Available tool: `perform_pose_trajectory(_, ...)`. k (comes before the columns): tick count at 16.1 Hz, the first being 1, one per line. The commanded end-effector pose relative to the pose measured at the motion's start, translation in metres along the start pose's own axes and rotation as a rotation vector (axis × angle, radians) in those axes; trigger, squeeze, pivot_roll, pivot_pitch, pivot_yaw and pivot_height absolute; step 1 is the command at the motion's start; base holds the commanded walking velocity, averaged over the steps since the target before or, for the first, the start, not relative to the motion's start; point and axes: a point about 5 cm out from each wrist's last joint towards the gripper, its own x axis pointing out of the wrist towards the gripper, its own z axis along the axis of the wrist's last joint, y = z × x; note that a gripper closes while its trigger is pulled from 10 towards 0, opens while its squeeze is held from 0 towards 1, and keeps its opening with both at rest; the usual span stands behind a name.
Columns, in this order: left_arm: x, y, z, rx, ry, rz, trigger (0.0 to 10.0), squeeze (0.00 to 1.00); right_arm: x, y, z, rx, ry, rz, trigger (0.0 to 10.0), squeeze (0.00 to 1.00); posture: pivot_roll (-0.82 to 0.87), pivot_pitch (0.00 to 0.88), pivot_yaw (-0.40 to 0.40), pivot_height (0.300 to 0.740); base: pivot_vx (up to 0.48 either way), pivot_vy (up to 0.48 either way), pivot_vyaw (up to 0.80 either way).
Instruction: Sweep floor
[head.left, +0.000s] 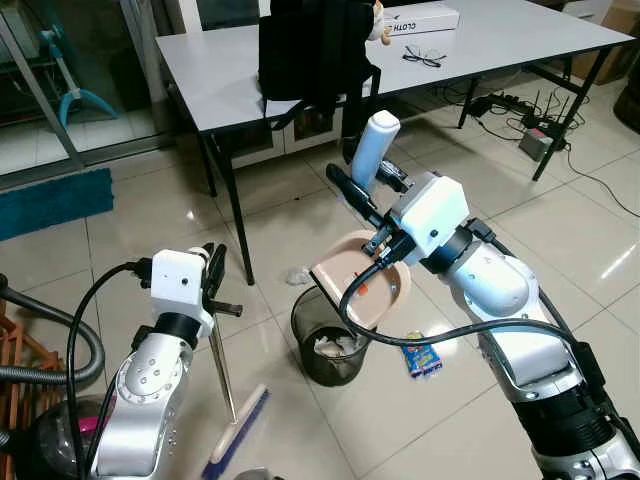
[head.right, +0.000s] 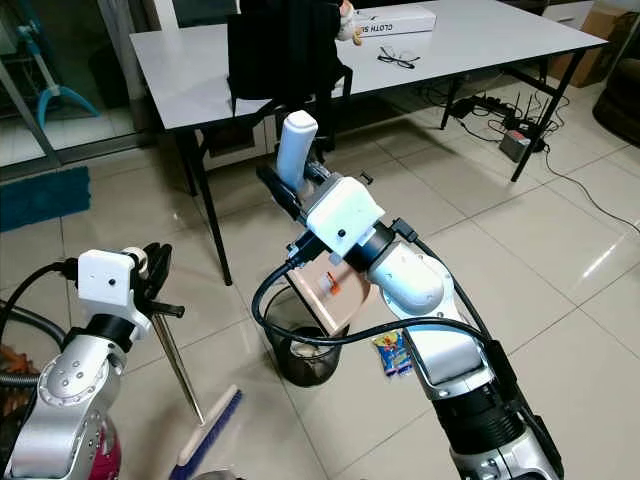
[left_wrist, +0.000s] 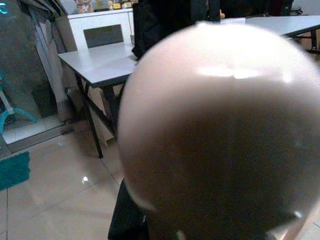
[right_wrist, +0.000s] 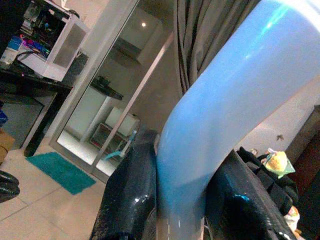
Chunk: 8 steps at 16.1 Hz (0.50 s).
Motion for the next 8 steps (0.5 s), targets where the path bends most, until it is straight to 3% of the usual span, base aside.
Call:
perform_pose_trajectory(1,0.003,-0.002,0.003,0.013,-0.015,-0.011,10.0,0.0,0.006,-0.01,0.012,-0.089,-0.059,-0.035,10.0,0.0,0.02,0.009,0.008,0.74,0.0,0.0,0.0)
perform_pose_trajectory(3,0.002,-0.001,0.003,0.011,-0.014,-0.011,10.0,0.0,-0.001,-0.046,0.009,-0.13,-0.008,-0.292,10.0,0.0,0.02,0.007,0.009,0.74,0.0,0.0,0.0)
perform_pose_trajectory(4,0.002,-0.001,0.003,0.011,-0.012,-0.012,10.0,0.0,-0.003,-0.053,0.009,-0.137,-0.003,-0.331,10.0,0.0,0.02,0.006,0.01,0.74,0.0,0.0,0.0)
perform_pose_trajectory(5,0.002,-0.002,0.002,0.008,-0.007,-0.02,10.0,0.0,-0.012,-0.071,0.009,-0.144,0.011,-0.44,10.0,0.0,0.02,0.006,0.01,0.74,0.0,0.0,0.0)
perform_pose_trajectory(7,0.003,-0.004,0.001,-0.007,0.002,-0.037,10.0,0.0,-0.05,-0.121,0.002,-0.105,0.116,-0.818,10.0,0.0,0.01,0.0,0.014,0.74,0.0,0.0,0.0)
perform_pose_trajectory(8,0.004,-0.005,0.001,-0.012,0.005,-0.04,10.0,0.0,-0.066,-0.136,-0.001,-0.095,0.157,-0.943,10.0,0.0,0.01,0.0,0.014,0.74,0.0,0.0,0.0)
